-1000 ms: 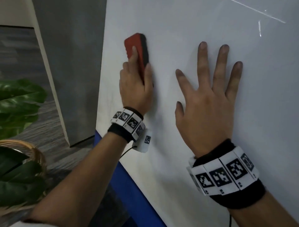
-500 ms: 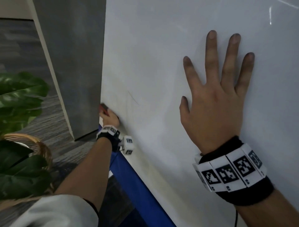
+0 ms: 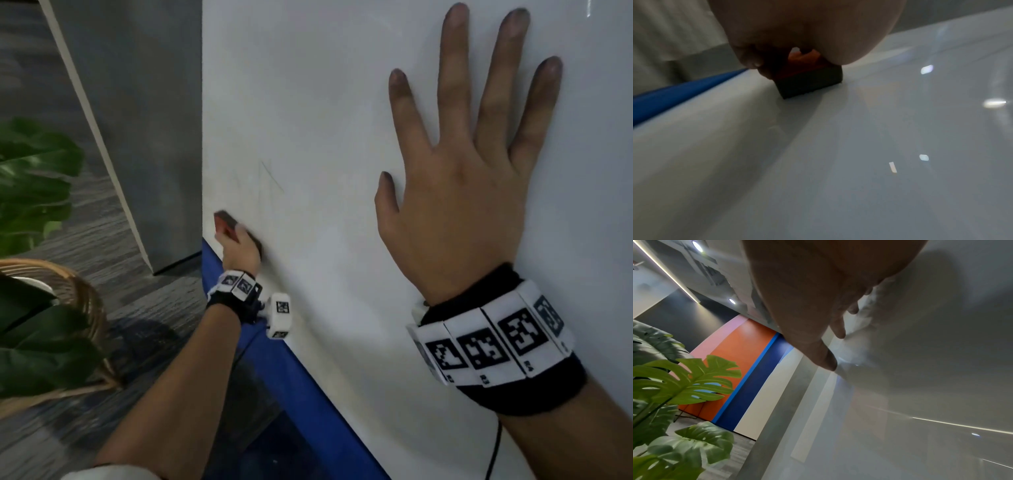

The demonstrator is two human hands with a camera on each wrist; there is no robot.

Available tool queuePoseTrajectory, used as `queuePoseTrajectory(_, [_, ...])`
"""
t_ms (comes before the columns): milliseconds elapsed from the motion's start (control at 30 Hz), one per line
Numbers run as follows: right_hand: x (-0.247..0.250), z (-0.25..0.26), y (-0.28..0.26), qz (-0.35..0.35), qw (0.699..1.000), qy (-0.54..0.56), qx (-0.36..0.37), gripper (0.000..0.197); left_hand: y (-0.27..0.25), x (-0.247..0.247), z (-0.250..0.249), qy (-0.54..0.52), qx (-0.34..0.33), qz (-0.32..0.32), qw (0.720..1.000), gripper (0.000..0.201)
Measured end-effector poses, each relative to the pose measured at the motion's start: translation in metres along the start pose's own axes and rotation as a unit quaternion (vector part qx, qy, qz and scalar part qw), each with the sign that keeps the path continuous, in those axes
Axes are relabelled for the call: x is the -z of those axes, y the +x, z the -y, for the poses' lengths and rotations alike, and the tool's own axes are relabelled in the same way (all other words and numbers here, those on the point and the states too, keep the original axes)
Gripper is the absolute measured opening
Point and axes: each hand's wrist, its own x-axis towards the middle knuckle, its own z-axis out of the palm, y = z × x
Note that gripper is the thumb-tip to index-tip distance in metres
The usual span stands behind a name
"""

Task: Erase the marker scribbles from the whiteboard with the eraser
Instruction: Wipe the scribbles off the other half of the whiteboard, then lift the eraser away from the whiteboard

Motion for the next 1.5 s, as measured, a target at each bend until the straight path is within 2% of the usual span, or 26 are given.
queuePoseTrajectory(100, [-0.003, 0.002, 0.000, -0.004, 1.000, -0.003, -0.007, 0.072, -0.015, 0.017, -0.093, 0.001, -0.142, -0.018, 0.990, 0.054])
queuePoseTrajectory(167, [-0.003, 0.003, 0.001, -0.005, 1.000, -0.005, -0.010, 0.073, -0.034, 0.020, -0.131, -0.045, -0.242, -0.009, 0.969, 0.052])
queuePoseTrajectory(233, [-0.004, 0.003, 0.000, -0.006, 1.000, -0.002, -0.006, 0.073, -0.057, 0.015, -0.140, -0.080, -0.318, -0.001, 0.945, 0.050])
queuePoseTrajectory(300, [-0.004, 0.002, -0.001, -0.007, 1.000, -0.001, 0.001, 0.074, -0.068, 0.004, -0.115, -0.089, -0.325, -0.008, 0.941, 0.049])
queuePoseTrajectory(433, [-0.005, 0.001, -0.001, -0.007, 1.000, -0.017, 0.006, 0.078, -0.071, -0.012, -0.021, -0.075, -0.186, -0.012, 0.980, 0.054])
queuePoseTrajectory(533, [-0.005, 0.004, -0.001, -0.006, 1.000, -0.012, 0.002, 0.080, -0.066, -0.018, 0.047, -0.064, -0.029, 0.010, 0.997, 0.055])
queuePoseTrajectory(633, [-0.004, 0.005, -0.002, -0.002, 1.000, 0.003, 0.003, 0.077, -0.051, -0.020, 0.107, -0.076, 0.135, 0.064, 0.986, 0.059])
queuePoseTrajectory(700, [-0.003, 0.005, -0.002, 0.001, 1.000, 0.010, 0.001, 0.078, -0.056, -0.021, 0.141, -0.064, 0.216, 0.091, 0.970, 0.057])
queuePoseTrajectory(767, [-0.003, 0.005, -0.002, 0.003, 1.000, 0.014, -0.006, 0.079, -0.079, -0.018, 0.159, -0.045, 0.241, 0.130, 0.961, 0.052])
queuePoseTrajectory(867, [-0.003, 0.006, -0.001, 0.015, 1.000, 0.018, -0.015, 0.080, -0.122, -0.009, 0.162, -0.007, 0.234, 0.202, 0.951, 0.043])
queuePoseTrajectory(1033, [0.006, 0.010, -0.001, 0.043, 0.997, 0.067, -0.017, 0.085, -0.161, 0.030, 0.105, 0.002, 0.233, 0.319, 0.919, 0.027])
queuePoseTrajectory(1100, [0.013, 0.004, -0.004, 0.065, 0.994, 0.086, 0.003, 0.083, -0.168, 0.056, 0.066, -0.007, 0.180, 0.354, 0.918, 0.024])
queuePoseTrajectory(1167, [0.025, -0.006, -0.006, 0.088, 0.990, 0.104, 0.037, 0.078, -0.169, 0.080, 0.017, -0.050, 0.091, 0.365, 0.925, 0.027])
queuePoseTrajectory(1267, [0.047, -0.026, -0.014, 0.125, 0.969, 0.199, 0.070, 0.067, -0.184, 0.107, -0.066, -0.090, -0.108, 0.343, 0.929, 0.046])
queuePoseTrajectory(1333, [0.070, -0.040, -0.026, 0.153, 0.921, 0.358, 0.023, 0.057, -0.212, 0.121, -0.120, -0.077, -0.249, 0.288, 0.922, 0.053])
queuePoseTrajectory(1400, [0.100, -0.057, -0.043, 0.133, 0.855, 0.496, -0.070, 0.045, -0.251, 0.131, -0.166, -0.073, -0.375, 0.219, 0.898, 0.059])
queuePoseTrajectory(1433, [0.119, -0.068, -0.055, 0.116, 0.829, 0.536, -0.111, 0.042, -0.274, 0.133, -0.184, -0.068, -0.427, 0.185, 0.882, 0.061])
queuePoseTrajectory(1500, [0.158, -0.094, -0.084, 0.095, 0.788, 0.582, -0.176, 0.048, -0.326, 0.131, -0.205, -0.062, -0.500, 0.124, 0.855, 0.064])
